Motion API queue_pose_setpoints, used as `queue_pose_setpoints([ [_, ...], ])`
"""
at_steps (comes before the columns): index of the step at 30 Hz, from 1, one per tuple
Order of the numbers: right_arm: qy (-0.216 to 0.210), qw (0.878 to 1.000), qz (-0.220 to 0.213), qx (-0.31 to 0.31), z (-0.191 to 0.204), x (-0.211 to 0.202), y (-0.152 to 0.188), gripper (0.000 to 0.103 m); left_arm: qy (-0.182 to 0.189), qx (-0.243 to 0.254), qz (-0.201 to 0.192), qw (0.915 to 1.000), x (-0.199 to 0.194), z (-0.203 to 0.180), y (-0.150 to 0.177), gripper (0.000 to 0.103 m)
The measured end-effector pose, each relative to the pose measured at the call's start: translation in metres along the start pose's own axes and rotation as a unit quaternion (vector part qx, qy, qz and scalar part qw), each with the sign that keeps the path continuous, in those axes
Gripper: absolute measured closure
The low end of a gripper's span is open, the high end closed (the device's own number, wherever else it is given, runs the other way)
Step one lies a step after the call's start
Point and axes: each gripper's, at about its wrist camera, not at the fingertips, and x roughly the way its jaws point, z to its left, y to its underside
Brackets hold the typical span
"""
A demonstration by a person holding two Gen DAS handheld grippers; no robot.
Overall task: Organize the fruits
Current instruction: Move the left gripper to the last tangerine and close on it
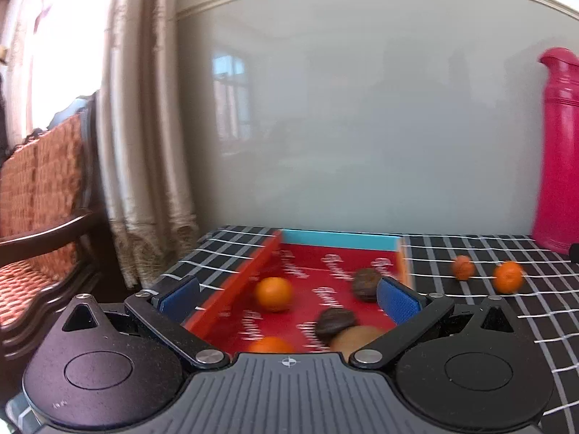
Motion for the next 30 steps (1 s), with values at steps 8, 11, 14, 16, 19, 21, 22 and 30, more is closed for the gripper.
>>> queue_pose_setpoints([
  [8, 0.036, 0.999, 0.004, 0.023, -0.050, -0.005, 0.013, 0.035, 0.044, 0.020, -0.004, 0.9988, -0.004, -0.048, -0.001, 0.000],
  [11, 0.046, 0.999, 0.000, 0.025, -0.055, -0.002, 0.015, 0.035, 0.060, 0.026, -0.009, 0.9978, -0.004, -0.065, -0.002, 0.000],
  [14, 0.052, 0.998, 0.000, 0.035, -0.067, 0.002, 0.020, 0.035, 0.076, 0.036, -0.009, 0.9964, -0.001, -0.084, -0.002, 0.000],
  [16, 0.056, 0.998, 0.005, 0.037, -0.075, 0.006, 0.022, 0.035, 0.088, 0.049, -0.005, 0.9949, 0.003, -0.098, 0.000, 0.000],
  [19, 0.068, 0.997, 0.010, 0.036, -0.084, 0.010, 0.025, 0.036, 0.104, 0.058, -0.005, 0.9929, 0.008, -0.118, -0.001, 0.000],
  [21, 0.070, 0.997, 0.003, 0.040, -0.091, 0.010, 0.025, 0.035, 0.113, 0.062, -0.006, 0.9916, 0.012, -0.130, -0.002, 0.000],
  [22, 0.074, 0.997, 0.002, 0.038, -0.094, 0.010, 0.024, 0.035, 0.118, 0.062, -0.004, 0.9911, 0.014, -0.136, -0.003, 0.000],
  [30, 0.112, 0.991, -0.002, 0.069, -0.130, 0.023, 0.018, 0.035, 0.148, 0.066, 0.011, 0.9867, 0.029, -0.181, 0.003, 0.000],
])
